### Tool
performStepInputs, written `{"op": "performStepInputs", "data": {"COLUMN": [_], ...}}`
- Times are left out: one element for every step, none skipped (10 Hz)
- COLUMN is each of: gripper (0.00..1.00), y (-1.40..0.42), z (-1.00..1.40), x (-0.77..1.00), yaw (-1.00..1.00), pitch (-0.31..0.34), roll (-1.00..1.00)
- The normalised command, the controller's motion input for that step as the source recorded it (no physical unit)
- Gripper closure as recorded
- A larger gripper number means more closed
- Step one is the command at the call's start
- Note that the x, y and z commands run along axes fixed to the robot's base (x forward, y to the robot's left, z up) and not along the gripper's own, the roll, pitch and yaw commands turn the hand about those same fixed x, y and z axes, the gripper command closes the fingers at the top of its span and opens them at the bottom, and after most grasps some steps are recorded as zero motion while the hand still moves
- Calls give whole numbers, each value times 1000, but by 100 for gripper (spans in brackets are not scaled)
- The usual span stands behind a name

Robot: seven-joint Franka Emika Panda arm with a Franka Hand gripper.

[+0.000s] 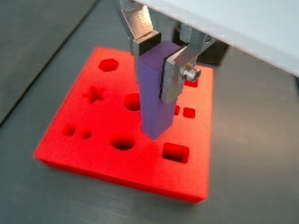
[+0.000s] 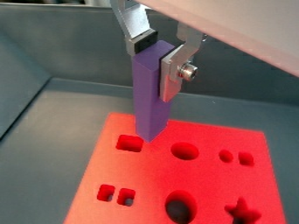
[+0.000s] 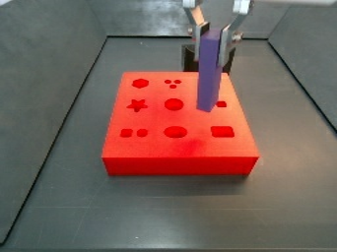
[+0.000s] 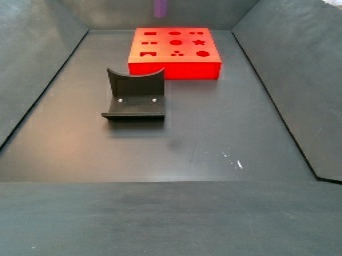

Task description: Insert the rectangle object.

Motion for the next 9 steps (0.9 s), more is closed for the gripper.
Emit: {"op": "performStepInputs", "data": {"gripper": [100, 100, 100, 100, 100, 100, 100, 100, 100], "y": [-26, -26, -46, -69, -69, -63, -17, 0, 0], "z": [-123, -123, -86, -29, -31, -74, -157, -266, -286], "x": [0, 0, 0, 0, 26, 80, 0, 0, -23], "yaw": [-911, -900, -891, -923, -891, -840, -860, -883, -814], "pitch": [0, 4, 10, 20, 0, 0, 30, 87, 191], "roll": [117, 120, 107, 84, 83, 103, 139, 181, 196]}}
